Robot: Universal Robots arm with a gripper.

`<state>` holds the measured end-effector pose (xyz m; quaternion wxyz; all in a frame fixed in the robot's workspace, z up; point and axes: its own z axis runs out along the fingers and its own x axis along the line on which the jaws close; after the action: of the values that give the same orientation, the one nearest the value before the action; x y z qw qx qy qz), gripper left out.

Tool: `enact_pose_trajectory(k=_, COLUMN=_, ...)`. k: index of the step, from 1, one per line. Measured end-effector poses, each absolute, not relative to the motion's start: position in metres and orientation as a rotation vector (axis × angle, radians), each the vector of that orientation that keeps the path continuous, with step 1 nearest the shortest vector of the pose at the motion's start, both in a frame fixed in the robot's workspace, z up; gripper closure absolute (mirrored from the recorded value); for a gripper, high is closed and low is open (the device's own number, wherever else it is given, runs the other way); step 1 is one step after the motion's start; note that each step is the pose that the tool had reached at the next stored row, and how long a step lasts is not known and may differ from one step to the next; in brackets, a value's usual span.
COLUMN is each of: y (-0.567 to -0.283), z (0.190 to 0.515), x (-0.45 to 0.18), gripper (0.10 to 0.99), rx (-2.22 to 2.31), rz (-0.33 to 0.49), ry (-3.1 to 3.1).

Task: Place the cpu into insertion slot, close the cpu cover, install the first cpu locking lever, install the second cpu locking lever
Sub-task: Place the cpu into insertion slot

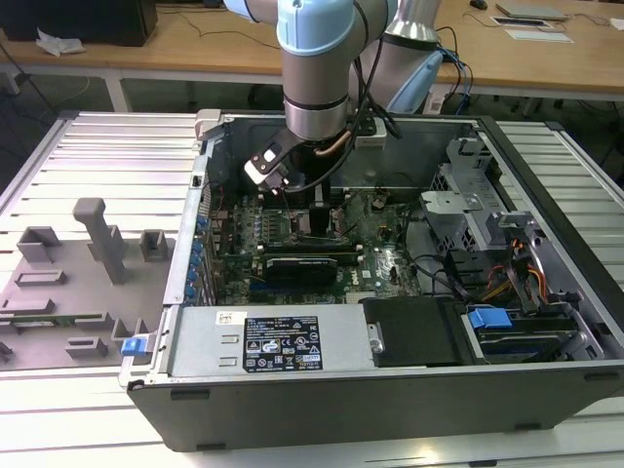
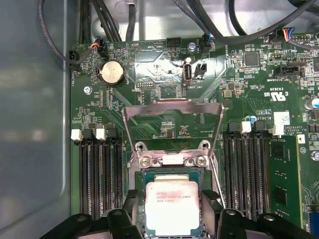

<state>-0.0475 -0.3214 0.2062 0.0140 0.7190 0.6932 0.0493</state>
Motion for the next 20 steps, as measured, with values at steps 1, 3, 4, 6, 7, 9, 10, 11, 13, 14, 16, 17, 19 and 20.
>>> enact_pose_trajectory(k=1, y=-0.3214, z=0.2063, x=-0.0475, gripper=0.471, rx=2.239, rz=0.153, ry=2.158)
enact_pose_trajectory(k=3, y=-0.3214, z=0.2063, x=-0.0475, gripper=0.486, rx=2.239, rz=0.153, ry=2.158)
enact_pose_trajectory(k=4, y=-0.3214, z=0.2063, x=-0.0475, gripper=0.553, rx=2.239, rz=0.153, ry=2.158)
enact_pose_trajectory(k=6, y=-0.3214, z=0.2063, x=-0.0476, gripper=0.62, rx=2.239, rz=0.153, ry=2.158)
enact_pose_trajectory(k=7, y=-0.3214, z=0.2063, x=-0.0476, gripper=0.737, rx=2.238, rz=0.152, ry=2.158)
enact_pose_trajectory(k=9, y=-0.3214, z=0.2063, x=-0.0476, gripper=0.859, rx=2.238, rz=0.153, ry=2.158)
enact_pose_trajectory(k=10, y=-0.3214, z=0.2063, x=-0.0475, gripper=0.918, rx=2.239, rz=0.153, ry=2.158)
enact_pose_trajectory(k=11, y=-0.3214, z=0.2063, x=-0.0476, gripper=0.98, rx=2.238, rz=0.152, ry=2.158)
enact_pose_trajectory(k=13, y=-0.3214, z=0.2063, x=-0.0476, gripper=0.98, rx=2.238, rz=0.152, ry=2.158)
enact_pose_trajectory(k=14, y=-0.3214, z=0.2063, x=-0.0476, gripper=0.98, rx=2.238, rz=0.152, ry=2.158)
enact_pose_trajectory(k=16, y=-0.3214, z=0.2062, x=-0.047, gripper=0.98, rx=2.245, rz=0.139, ry=2.164)
enact_pose_trajectory(k=17, y=-0.3214, z=0.2063, x=-0.0469, gripper=0.98, rx=2.248, rz=0.133, ry=2.167)
enact_pose_trajectory(k=19, y=-0.3214, z=0.2063, x=-0.0469, gripper=0.98, rx=2.249, rz=0.132, ry=2.167)
enact_pose_trajectory(k=20, y=-0.3214, z=0.2063, x=-0.0469, gripper=0.98, rx=2.249, rz=0.132, ry=2.167)
